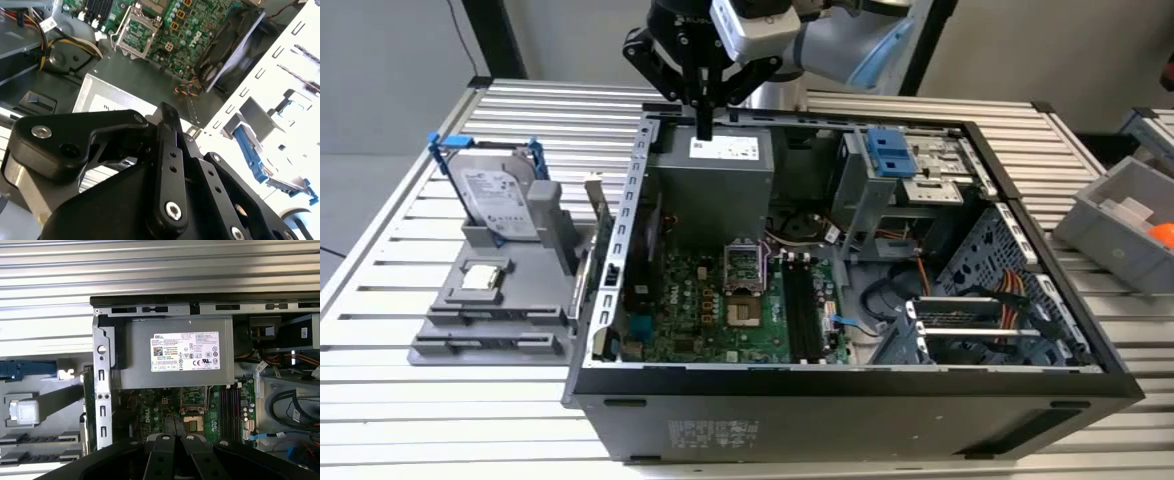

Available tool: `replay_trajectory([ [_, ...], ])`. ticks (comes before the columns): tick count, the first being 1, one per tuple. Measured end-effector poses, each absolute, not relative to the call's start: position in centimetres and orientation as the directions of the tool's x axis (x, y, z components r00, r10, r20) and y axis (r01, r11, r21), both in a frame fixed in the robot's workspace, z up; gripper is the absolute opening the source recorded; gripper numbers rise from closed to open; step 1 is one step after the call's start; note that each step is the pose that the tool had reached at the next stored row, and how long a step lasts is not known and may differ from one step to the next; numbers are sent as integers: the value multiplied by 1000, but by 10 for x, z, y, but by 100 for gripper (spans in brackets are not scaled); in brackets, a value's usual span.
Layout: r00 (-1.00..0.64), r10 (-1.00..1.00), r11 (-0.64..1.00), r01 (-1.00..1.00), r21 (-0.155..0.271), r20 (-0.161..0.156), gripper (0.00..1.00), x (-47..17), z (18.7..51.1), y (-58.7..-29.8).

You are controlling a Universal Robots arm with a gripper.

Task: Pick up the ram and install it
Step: 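Reach for the ram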

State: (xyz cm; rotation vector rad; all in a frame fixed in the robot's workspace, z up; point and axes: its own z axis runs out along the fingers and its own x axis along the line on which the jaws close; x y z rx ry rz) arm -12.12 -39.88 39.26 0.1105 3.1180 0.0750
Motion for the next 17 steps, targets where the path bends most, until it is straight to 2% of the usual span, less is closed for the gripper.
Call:
replay_trajectory([
  [17,-997,71,996,70,49,-19,0,-121,393,-399],
])
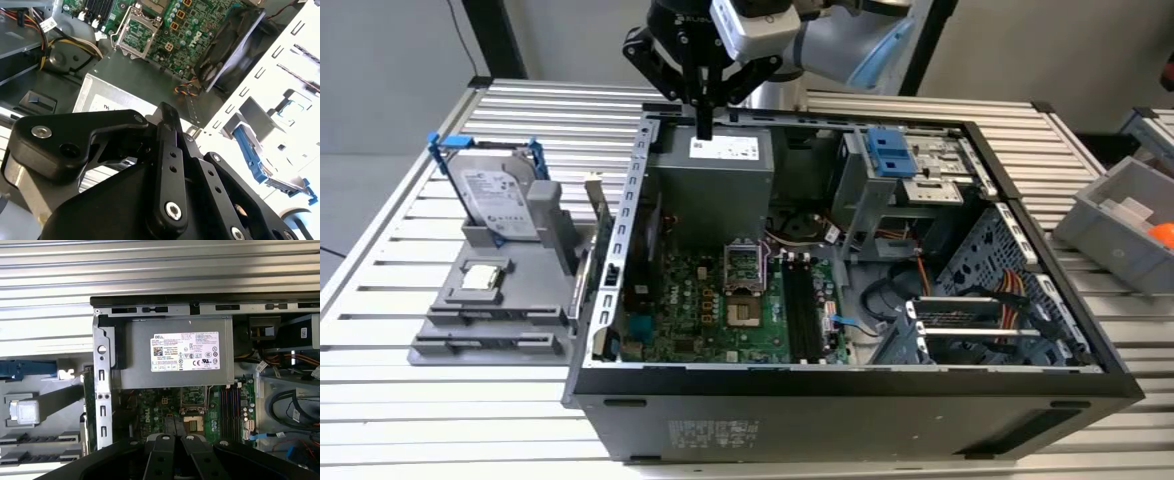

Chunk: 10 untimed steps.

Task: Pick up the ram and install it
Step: 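Reach for the ram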

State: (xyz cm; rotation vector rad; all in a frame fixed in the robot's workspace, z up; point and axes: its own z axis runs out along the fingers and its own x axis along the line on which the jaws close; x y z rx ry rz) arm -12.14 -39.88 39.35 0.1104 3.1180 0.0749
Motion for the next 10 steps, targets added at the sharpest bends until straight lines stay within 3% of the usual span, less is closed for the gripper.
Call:
replay_trajectory([
  [10,-997,71,996,70,49,-19,0,-132,393,-399],
])
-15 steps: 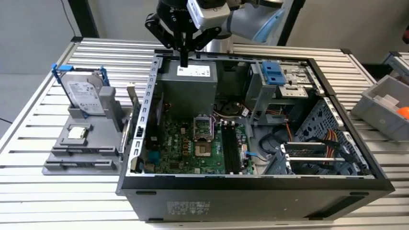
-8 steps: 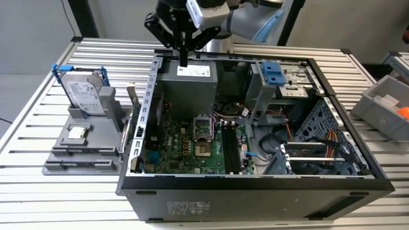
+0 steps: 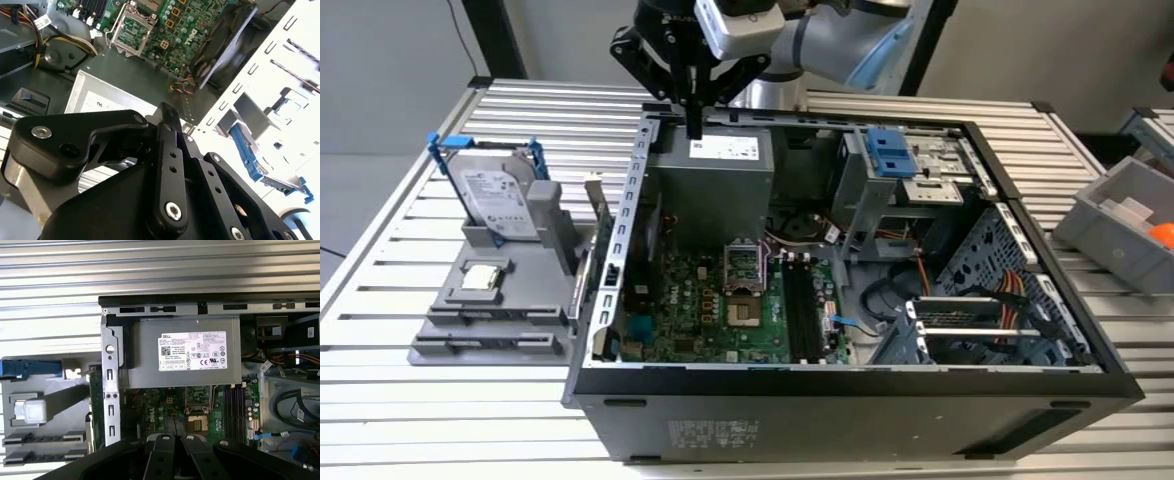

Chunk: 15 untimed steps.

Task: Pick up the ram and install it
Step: 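Reach for the ram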

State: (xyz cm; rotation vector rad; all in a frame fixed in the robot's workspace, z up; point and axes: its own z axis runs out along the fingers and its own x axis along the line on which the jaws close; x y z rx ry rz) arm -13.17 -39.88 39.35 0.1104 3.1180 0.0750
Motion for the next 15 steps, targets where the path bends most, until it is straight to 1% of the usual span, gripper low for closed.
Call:
replay_trajectory([
  [15,-997,71,996,70,49,-19,0,-149,393,-399],
])
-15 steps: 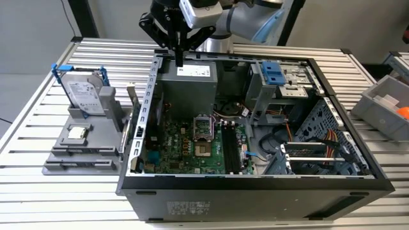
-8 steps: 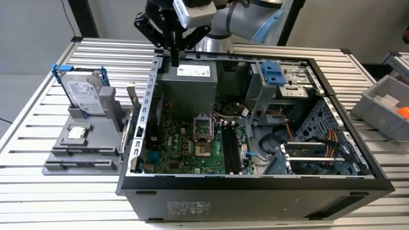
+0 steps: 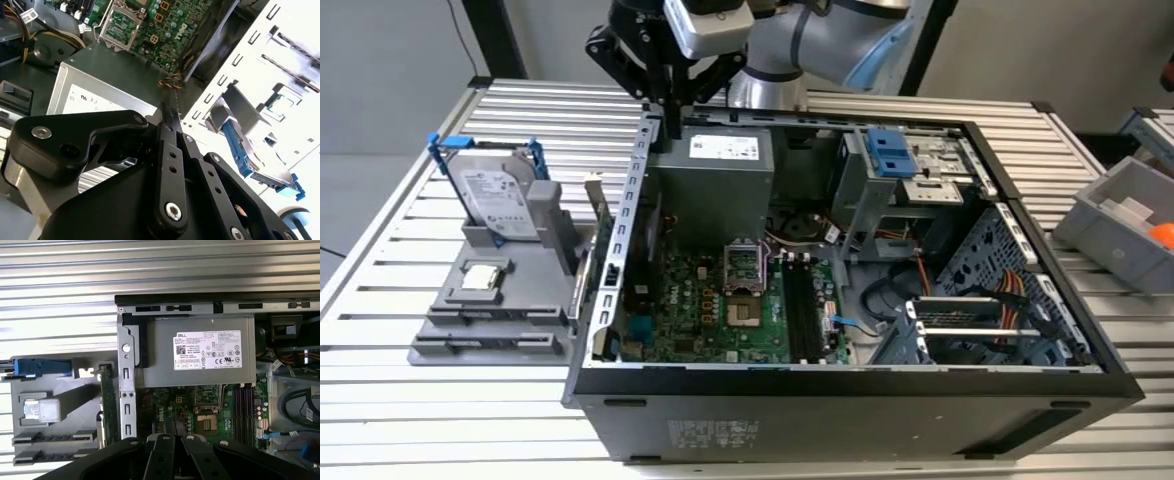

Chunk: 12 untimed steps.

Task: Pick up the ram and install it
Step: 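Reach for the ram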

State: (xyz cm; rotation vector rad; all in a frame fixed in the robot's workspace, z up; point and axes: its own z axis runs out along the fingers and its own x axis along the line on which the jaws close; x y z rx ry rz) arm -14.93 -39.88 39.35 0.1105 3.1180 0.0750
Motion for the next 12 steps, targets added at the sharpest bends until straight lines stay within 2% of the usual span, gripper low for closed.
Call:
replay_trajectory([
  [12,-997,71,996,70,49,-19,0,-165,393,-399],
])
